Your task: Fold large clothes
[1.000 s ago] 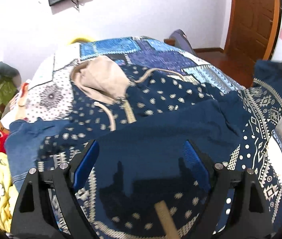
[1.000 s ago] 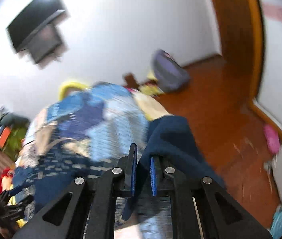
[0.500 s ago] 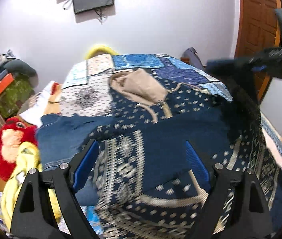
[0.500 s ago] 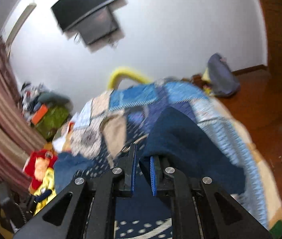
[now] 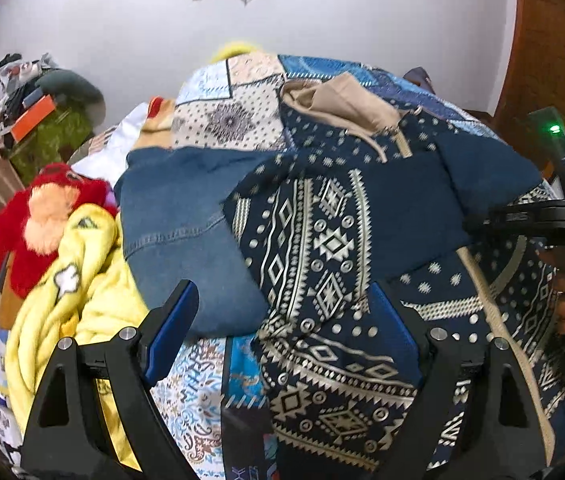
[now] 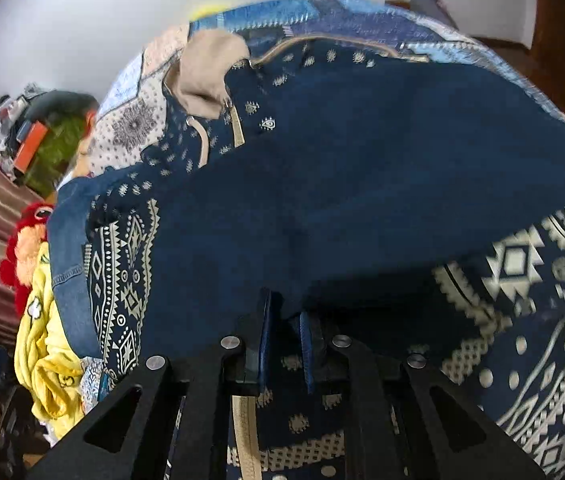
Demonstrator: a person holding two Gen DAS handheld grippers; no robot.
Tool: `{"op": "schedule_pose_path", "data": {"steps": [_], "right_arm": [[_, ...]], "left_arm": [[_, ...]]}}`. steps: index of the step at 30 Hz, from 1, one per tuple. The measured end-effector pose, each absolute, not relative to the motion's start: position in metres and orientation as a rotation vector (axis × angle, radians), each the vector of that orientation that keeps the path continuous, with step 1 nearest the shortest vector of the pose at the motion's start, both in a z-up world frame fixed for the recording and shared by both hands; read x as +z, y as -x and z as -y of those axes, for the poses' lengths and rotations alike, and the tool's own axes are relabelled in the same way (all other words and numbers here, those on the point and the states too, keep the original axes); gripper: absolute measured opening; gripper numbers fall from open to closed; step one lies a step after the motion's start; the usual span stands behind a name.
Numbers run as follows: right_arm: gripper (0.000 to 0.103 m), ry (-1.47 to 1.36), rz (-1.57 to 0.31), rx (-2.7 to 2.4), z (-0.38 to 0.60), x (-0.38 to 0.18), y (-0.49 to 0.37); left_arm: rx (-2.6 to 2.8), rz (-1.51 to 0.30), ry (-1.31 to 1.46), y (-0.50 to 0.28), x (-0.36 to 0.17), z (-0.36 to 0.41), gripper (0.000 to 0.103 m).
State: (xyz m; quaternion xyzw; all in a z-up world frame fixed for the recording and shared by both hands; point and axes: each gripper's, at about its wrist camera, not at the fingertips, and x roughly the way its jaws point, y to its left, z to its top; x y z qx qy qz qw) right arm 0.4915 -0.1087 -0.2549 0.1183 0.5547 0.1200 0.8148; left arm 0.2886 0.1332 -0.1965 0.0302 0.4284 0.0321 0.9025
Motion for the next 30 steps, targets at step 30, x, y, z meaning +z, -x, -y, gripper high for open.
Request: {"op": "schedule_pose_path", "data": {"steps": [30], "right_arm": [[0.013, 0.015, -1.01, 0.23, 0.304, -0.157, -0.455]], "left_arm": [[-0.242, -0.868, -0.384, -0.396, -0.205, 0.108, 0.089]]}}
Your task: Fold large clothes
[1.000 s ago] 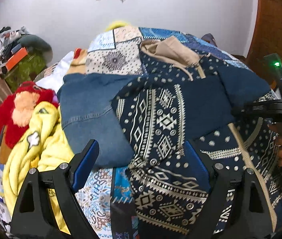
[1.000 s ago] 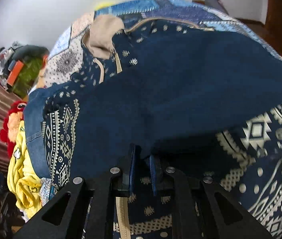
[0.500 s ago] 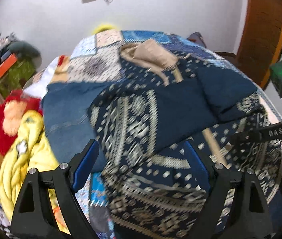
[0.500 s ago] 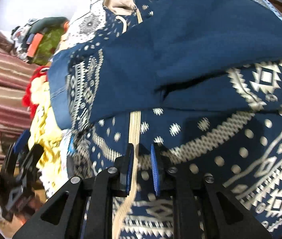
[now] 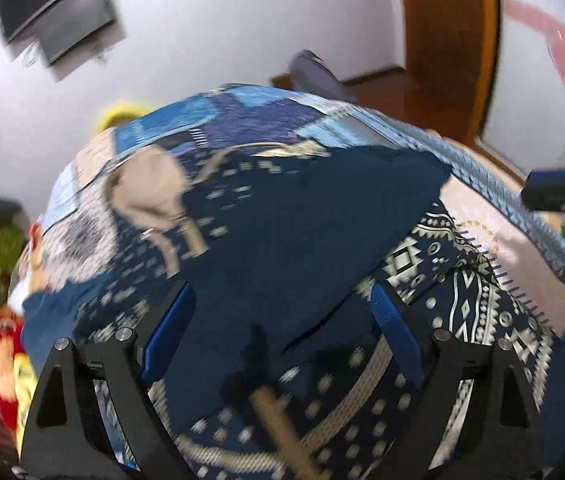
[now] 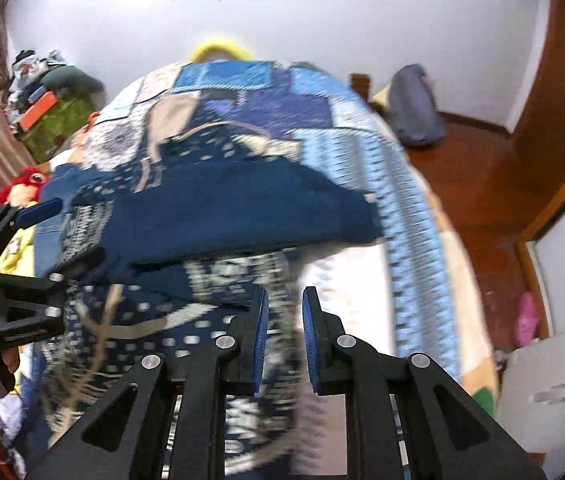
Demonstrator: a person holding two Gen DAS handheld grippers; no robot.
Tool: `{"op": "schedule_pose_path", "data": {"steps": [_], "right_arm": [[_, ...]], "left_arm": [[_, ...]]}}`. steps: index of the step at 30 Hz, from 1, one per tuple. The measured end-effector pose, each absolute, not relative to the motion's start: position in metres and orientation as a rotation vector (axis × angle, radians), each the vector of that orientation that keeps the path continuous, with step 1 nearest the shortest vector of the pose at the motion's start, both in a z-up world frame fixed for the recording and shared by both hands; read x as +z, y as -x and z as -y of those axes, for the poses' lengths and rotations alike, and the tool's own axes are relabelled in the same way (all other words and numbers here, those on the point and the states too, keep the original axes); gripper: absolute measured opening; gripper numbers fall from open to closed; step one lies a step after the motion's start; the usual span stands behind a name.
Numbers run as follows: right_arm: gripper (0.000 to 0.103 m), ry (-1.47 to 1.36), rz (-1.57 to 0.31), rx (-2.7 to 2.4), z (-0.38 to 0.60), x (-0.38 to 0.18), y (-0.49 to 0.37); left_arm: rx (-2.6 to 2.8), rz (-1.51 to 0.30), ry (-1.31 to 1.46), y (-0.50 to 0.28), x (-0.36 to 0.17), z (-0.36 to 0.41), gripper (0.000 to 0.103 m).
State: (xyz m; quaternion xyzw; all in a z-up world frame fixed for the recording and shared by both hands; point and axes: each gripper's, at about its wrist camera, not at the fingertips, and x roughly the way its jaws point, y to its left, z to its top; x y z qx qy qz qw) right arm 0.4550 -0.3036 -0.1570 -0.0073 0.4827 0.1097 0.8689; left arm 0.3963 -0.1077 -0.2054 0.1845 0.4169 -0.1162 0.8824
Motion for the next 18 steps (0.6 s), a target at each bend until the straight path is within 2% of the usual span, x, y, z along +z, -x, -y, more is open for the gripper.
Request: {"op": "schedule_pose_path", "data": {"steps": [6, 8, 10, 12, 13, 14, 15, 18], "right_arm": [[0.013, -0.008, -1.032, 0.196, 0.332, -0.179, -0.459], [0.013, -0.015, -1.045, 0.194, 0.334, -0.186, -0.461], [0.013, -0.02, -1.054, 0.193, 0.334, -0.193, -0.463], [0.013, -0.03, -1.06, 0.189, 0.336, -0.199, -0.464], [0.013, -0.034, -1.064, 0.187, 0.337, -0.2, -0.465], [0.013, -0.04, -1.067, 0.182, 0.337, -0.202, -0.466], [0.013, -0.049, -1.07, 0.18, 0.337, -0.203, -0.467], [0.013, -0.071, -1.073, 0.197, 0.335, -0.203, -0.47]], "left_arm": [[-0.251, -0.852, -0.506, -0.426, -0.238, 0.158, 0.089], [-0.255, -0.842, -0.51, -0.436, -0.243, 0.169, 0.083], [-0.274, -0.855, -0.484, -0.445, -0.245, 0.176, 0.073], [-0.299, -0.868, -0.457, -0.453, -0.245, 0.182, 0.046], [-0.308, -0.873, -0.44, -0.456, -0.243, 0.183, 0.038], [-0.316, -0.877, -0.411, -0.459, -0.239, 0.182, 0.023], [-0.318, -0.879, -0.384, -0.461, -0.235, 0.181, 0.013], [-0.33, -0.866, -0.261, -0.464, -0.211, 0.161, 0.006]]}}
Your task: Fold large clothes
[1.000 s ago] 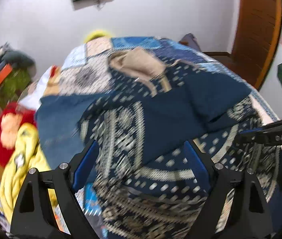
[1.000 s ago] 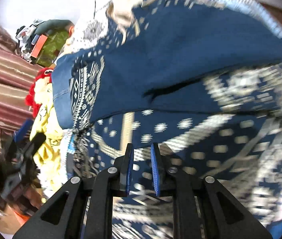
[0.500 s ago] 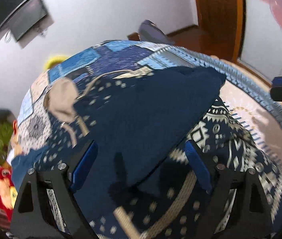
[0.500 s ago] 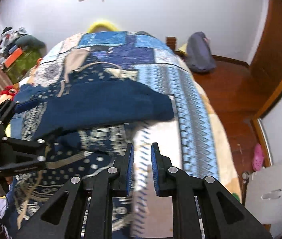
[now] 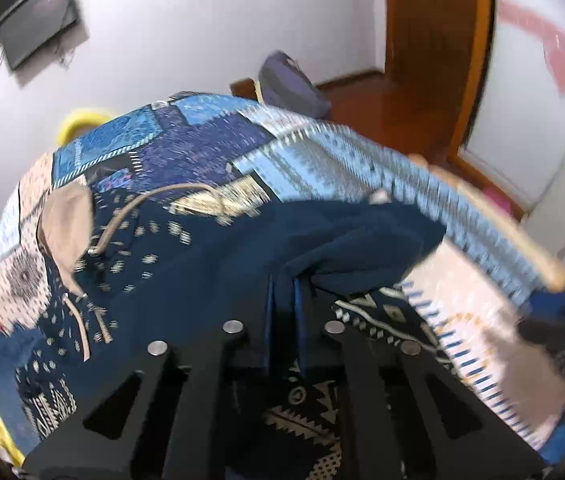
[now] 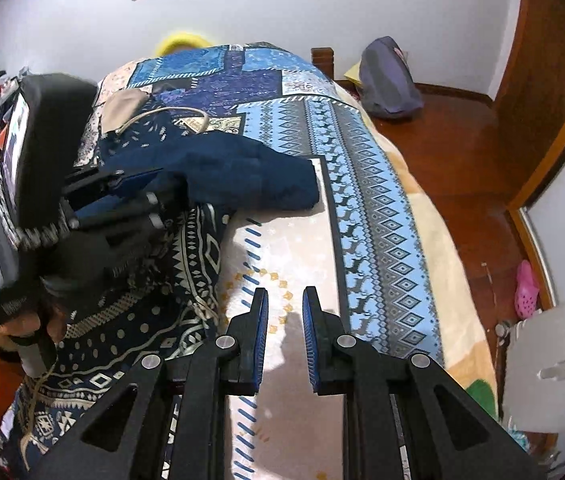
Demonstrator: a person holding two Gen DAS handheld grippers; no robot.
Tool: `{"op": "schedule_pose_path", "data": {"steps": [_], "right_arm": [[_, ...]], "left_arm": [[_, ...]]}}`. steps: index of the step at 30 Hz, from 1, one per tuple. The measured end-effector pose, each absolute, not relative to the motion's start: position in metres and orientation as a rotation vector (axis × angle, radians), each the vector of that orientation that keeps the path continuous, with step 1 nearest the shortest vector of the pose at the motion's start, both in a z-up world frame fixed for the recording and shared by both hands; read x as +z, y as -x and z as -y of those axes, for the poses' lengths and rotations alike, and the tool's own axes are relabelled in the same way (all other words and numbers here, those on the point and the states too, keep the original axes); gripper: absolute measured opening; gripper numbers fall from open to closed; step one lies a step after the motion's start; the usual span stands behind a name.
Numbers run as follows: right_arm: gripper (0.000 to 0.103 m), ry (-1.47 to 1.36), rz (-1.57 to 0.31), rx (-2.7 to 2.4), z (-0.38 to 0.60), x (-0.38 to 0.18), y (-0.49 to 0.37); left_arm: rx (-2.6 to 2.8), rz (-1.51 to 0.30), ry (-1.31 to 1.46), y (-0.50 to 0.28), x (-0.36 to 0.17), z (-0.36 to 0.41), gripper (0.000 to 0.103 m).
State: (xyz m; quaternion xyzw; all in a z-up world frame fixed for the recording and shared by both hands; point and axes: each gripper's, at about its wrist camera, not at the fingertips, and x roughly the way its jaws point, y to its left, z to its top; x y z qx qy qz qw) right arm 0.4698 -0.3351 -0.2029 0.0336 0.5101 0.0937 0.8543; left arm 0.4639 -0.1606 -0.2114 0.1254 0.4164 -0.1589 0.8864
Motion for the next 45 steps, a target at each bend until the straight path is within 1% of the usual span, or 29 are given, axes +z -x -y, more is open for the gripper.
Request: {"op": "schedule_pose_path", "data": {"steps": [5, 7, 9, 12, 16, 19, 20, 21, 22, 23, 24, 26, 28, 29, 30, 32, 38, 43, 44, 45], "right_arm": [[0.013, -0.051, -1.049, 0.224, 0.318, -0.194, -0.477], [0.013, -0.043, -1.04, 0.241, 0.307, -0.19, -0.482], [0.013, -0.025, -1.03, 0.267, 0.292, -0.188, -0.489], [0.013, 0.077, -1.021, 0.277, 0.267, -0.198, -0.501], [0.013, 0.324, -1.068, 0.196, 0.239, -0.236, -0.513], [0.014, 0.345, -1.024, 0.205, 0.242, -0.245, -0.506], [0.026, 0.349, -1.014, 0.186, 0.245, -0.244, -0.504], [0.062, 0.369, -0.998, 0.129, 0.249, -0.244, -0.503], [0.084, 0.401, -0.976, 0.052, 0.253, -0.245, -0.502], [0.103, 0.414, -0.949, 0.016, 0.259, -0.246, -0.5], [0.103, 0.391, -0.963, 0.044, 0.265, -0.248, -0.5], [0.103, 0.294, -1.011, 0.083, 0.28, -0.246, -0.5], [0.103, 0.208, -1.035, 0.108, 0.292, -0.239, -0.5], [0.103, 0.184, -1.034, 0.115, 0.297, -0.235, -0.498], [0.103, 0.162, -1.028, 0.119, 0.302, -0.231, -0.498], [0.103, 0.117, -1.02, 0.131, 0.309, -0.224, -0.494], [0.103, -0.009, -1.028, 0.196, 0.32, -0.212, -0.481], [0.103, -0.104, -1.035, 0.225, 0.332, -0.21, -0.473], [0.103, -0.131, -1.04, 0.228, 0.336, -0.212, -0.473], [0.103, -0.154, -1.045, 0.229, 0.339, -0.212, -0.473]], "left_arm": [[-0.266, -0.765, -0.168, -0.449, -0.157, 0.1, 0.005], [-0.232, -0.742, -0.143, -0.443, -0.143, 0.073, 0.002], [-0.179, -0.723, -0.126, -0.436, -0.134, 0.041, 0.002], [-0.101, -0.734, -0.109, -0.423, -0.136, -0.003, 0.002], [-0.078, -0.851, -0.059, -0.414, -0.167, -0.049, 0.002], [-0.06, -0.903, -0.103, -0.405, -0.187, -0.059, 0.002], [-0.067, -0.918, -0.117, -0.403, -0.192, -0.057, 0.004], [-0.08, -0.936, -0.128, -0.401, -0.197, -0.054, 0.009], [-0.096, -0.946, -0.131, -0.401, -0.199, -0.049, 0.013], [-0.115, -0.949, -0.136, -0.401, -0.201, -0.042, 0.026], [-0.127, -0.947, -0.144, -0.402, -0.202, -0.038, 0.048], [-0.133, -0.901, -0.185, -0.402, -0.198, -0.02, 0.071], [-0.145, -0.86, -0.228, -0.403, -0.193, -0.003, 0.073], [-0.155, -0.851, -0.254, -0.405, -0.191, 0.007, 0.077], [-0.164, -0.84, -0.287, -0.407, -0.191, 0.021, 0.083], [-0.184, -0.811, -0.346, -0.408, -0.193, 0.044, 0.09], [-0.294, -0.752, -0.591, -0.405, -0.215, 0.124, 0.091], [-0.315, -0.739, -0.739, -0.415, -0.246, 0.166, 0.09], [-0.302, -0.742, -0.763, -0.419, -0.253, 0.172, 0.087], [-0.295, -0.744, -0.771, -0.424, -0.259, 0.176, 0.079]]}}
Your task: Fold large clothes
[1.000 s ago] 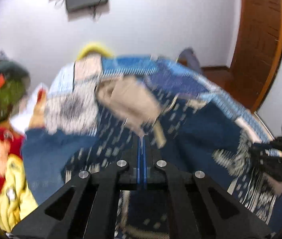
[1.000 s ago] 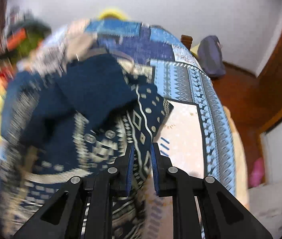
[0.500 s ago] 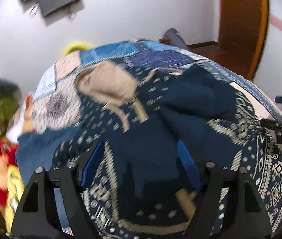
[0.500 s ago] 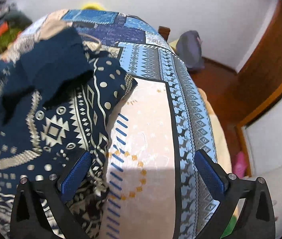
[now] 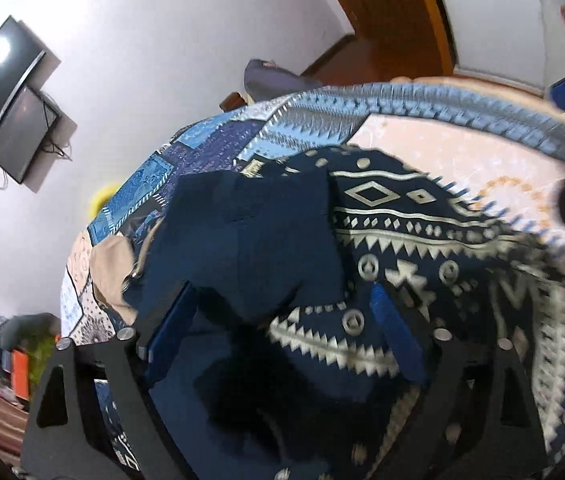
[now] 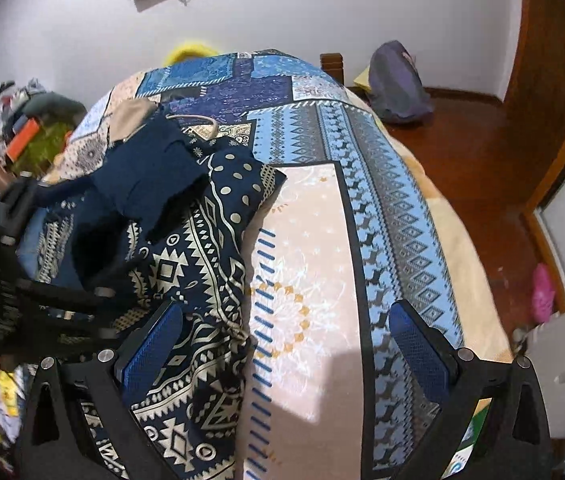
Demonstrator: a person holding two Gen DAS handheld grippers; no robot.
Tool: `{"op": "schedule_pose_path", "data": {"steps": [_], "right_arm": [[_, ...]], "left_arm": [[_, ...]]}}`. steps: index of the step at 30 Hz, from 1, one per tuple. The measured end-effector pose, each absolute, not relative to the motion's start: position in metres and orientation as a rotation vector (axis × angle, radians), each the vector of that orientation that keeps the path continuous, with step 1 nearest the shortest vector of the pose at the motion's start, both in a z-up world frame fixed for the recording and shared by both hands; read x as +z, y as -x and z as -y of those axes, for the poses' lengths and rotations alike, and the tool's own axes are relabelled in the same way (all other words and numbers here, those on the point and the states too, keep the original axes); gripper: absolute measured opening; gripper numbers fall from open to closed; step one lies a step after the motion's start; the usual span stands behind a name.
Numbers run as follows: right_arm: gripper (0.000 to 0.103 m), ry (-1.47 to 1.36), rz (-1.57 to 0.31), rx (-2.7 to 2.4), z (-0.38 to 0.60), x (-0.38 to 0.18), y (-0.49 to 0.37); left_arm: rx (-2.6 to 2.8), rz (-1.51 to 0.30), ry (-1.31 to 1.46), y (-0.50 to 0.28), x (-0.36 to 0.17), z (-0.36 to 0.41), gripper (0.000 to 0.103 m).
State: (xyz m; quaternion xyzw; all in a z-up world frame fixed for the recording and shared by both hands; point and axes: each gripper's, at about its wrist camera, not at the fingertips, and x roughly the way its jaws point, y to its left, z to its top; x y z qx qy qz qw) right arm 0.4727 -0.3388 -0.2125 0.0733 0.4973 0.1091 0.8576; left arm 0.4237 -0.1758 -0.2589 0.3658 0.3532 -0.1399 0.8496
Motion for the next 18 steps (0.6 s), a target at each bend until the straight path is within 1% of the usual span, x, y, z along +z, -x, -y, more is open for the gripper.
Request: {"op": "schedule_pose_path", "data": {"steps": [1, 2, 3, 4, 5, 9, 15, 18], "right_arm": [[0.103, -0.176, -1.049, 0.229, 0.341, -0.213, -0.473], [0.103, -0.204, -1.052, 0.23, 0.346, -0.214, -0.472], [0.103, -0.229, -1.054, 0.229, 0.349, -0.215, -0.472], [0.103, -0.248, -1.054, 0.228, 0.351, -0.215, -0.472], [0.103, -0.265, -1.053, 0.225, 0.354, -0.215, -0.472], [0.103, -0.257, -1.052, 0.205, 0.356, -0.212, -0.473], [0.103, -0.246, -1.023, 0.215, 0.349, -0.201, -0.477], [0.103, -0.227, -1.016, 0.224, 0.339, -0.197, -0.482]], "left_arm": [[-0.298, -0.748, -0.761, -0.43, -0.26, 0.177, 0.073], [-0.304, -0.753, -0.742, -0.433, -0.26, 0.177, 0.061], [-0.304, -0.763, -0.712, -0.437, -0.257, 0.178, 0.041], [-0.294, -0.779, -0.68, -0.443, -0.255, 0.175, 0.031], [-0.287, -0.804, -0.631, -0.451, -0.251, 0.171, 0.018], [-0.29, -0.85, -0.409, -0.469, -0.228, 0.141, 0.014], [-0.285, -0.807, -0.066, -0.46, -0.159, 0.056, 0.013], [-0.252, -0.764, 0.043, -0.447, -0.131, 0.007, 0.013]]}}
